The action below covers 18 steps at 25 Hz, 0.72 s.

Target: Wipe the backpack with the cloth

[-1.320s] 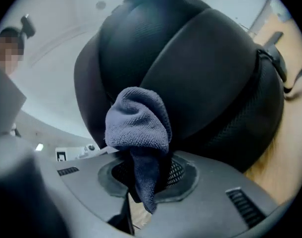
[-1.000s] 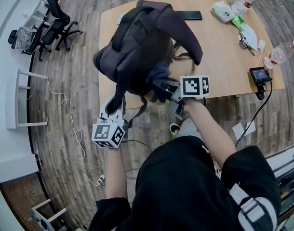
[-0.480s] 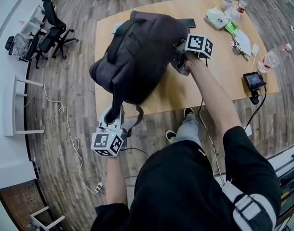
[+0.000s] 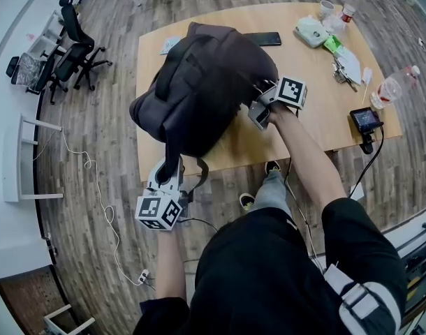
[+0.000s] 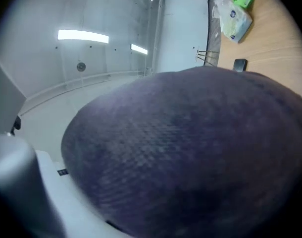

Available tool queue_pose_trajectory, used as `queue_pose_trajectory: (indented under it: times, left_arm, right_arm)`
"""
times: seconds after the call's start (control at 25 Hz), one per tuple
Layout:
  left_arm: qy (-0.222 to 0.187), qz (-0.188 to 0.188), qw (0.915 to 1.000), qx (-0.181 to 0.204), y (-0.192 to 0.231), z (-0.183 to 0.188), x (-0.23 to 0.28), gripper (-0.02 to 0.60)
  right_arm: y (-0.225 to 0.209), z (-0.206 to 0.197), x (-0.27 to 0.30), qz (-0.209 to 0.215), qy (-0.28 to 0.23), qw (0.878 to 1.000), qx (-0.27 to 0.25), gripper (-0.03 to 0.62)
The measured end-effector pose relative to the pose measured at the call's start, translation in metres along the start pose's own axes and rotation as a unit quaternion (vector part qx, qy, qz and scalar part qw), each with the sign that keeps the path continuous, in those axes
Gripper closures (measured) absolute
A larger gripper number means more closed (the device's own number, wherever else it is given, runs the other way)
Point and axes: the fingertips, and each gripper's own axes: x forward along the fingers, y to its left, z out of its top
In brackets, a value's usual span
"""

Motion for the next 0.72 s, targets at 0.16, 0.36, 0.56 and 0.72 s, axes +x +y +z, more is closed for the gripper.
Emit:
queue_pose_trajectory:
  times: [0.16,0.36,0.56,0.72]
  left_arm:
    - [0.001,-0.010,0.9999,-0.010,-0.003,-0.004,0.004,0.531]
    - [0.004,-0.014,0.9999,-0.003,-0.006,-0.005,0.003,0.531]
    - [0.003,-0.008,0.9999,0.013,-0.002,0.000,-0.004,0.531]
    - [0.006,-0.006,0.9995,0.032,-0.001,0.005,-0.011,0.531]
  right_arm:
    - [0.022,-0.037,-0.023,0.045,-0.014,0.998,0.028,0.513]
    - [0.045,-0.104,-0.049,0.078,0.006,0.992,0.095,0.513]
    - [0.083,-0.240,-0.040,0.108,0.284,0.949,0.084,0.512]
    - [0.073,-0.298,-0.041,0.047,0.431,0.899,0.060,0.512]
